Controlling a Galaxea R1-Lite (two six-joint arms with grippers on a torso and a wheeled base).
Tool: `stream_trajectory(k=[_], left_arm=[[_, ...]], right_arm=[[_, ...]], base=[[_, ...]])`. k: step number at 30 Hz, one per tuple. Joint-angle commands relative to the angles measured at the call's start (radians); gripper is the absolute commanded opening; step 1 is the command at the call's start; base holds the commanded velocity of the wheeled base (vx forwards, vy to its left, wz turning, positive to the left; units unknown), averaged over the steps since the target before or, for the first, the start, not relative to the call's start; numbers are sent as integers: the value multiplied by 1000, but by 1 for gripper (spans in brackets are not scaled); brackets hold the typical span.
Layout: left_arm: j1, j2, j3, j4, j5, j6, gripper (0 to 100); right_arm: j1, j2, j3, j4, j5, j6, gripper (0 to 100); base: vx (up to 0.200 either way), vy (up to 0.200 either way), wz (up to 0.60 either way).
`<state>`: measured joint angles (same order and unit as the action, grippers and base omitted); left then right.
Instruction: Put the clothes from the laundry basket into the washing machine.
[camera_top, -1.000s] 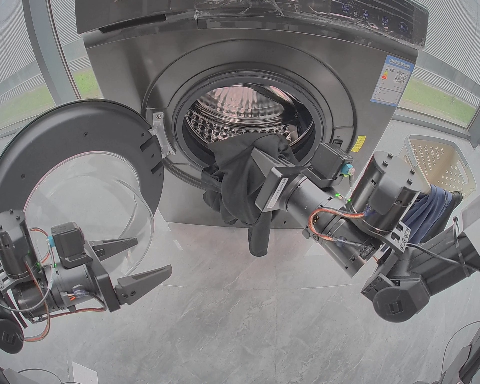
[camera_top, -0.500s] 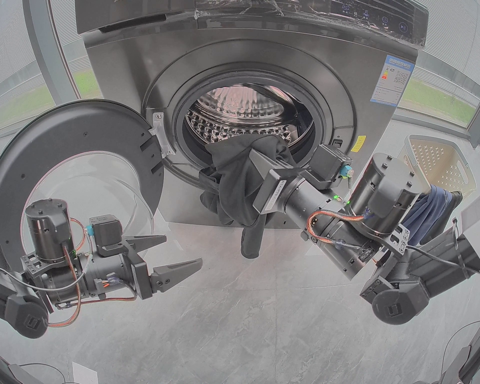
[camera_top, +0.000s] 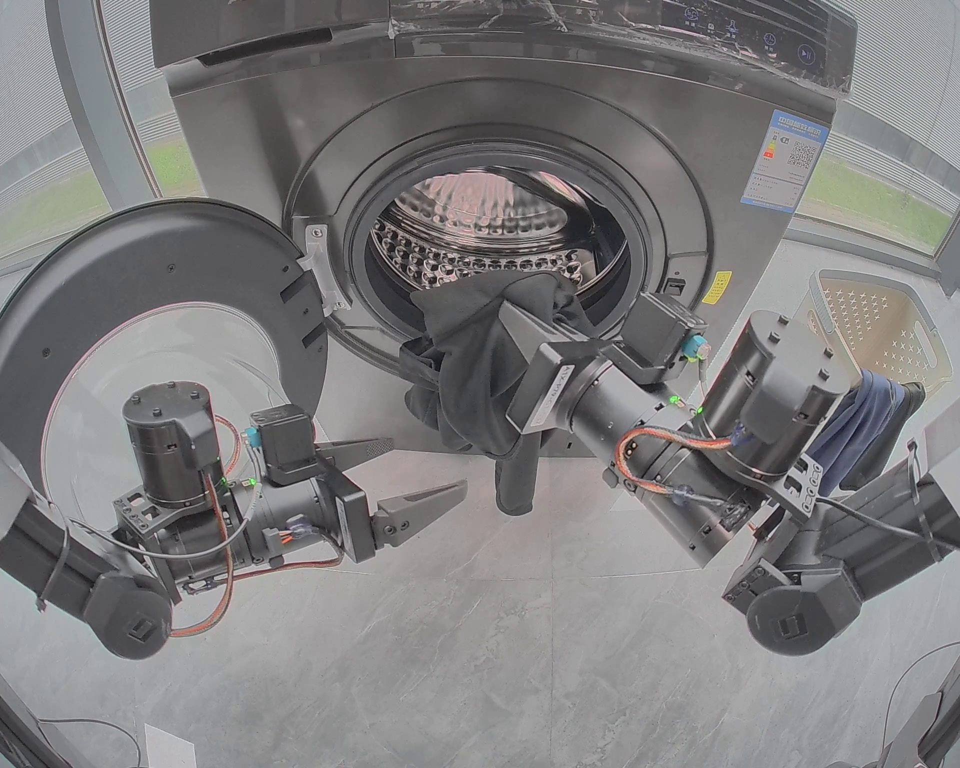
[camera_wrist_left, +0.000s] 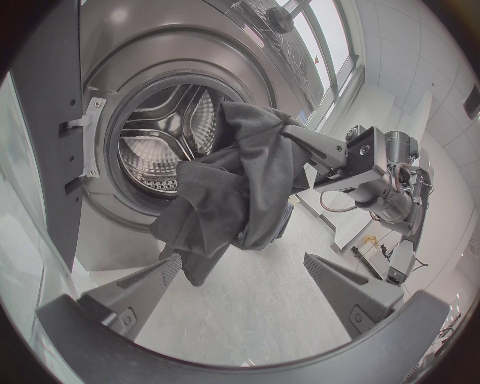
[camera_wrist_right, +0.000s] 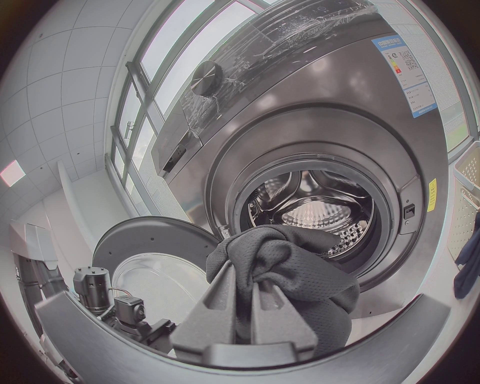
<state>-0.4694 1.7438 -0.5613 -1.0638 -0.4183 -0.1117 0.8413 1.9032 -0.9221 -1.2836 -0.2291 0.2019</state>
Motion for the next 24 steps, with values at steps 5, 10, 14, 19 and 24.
stream_trajectory(k=[5, 10, 14, 19, 24], left_arm=[[-11, 135, -29, -108, 42, 0, 100], [-32, 166, -60, -143, 62, 0, 100], [-49, 168, -77, -150, 59, -5, 100], [-75, 178, -100, -151, 58, -9, 100], [-83, 183, -141, -153, 61, -23, 100]], right_arm=[[12, -4, 12, -14, -1, -1, 0], [24, -4, 12, -16, -2, 1, 0], [24, -4, 12, -16, -4, 1, 0], [24, -4, 14, -16, -4, 1, 0], [24, -6, 17, -16, -4, 1, 0]], base=[[0, 0, 0], [0, 0, 0], [0, 0, 0], [0, 0, 0], [0, 0, 0]])
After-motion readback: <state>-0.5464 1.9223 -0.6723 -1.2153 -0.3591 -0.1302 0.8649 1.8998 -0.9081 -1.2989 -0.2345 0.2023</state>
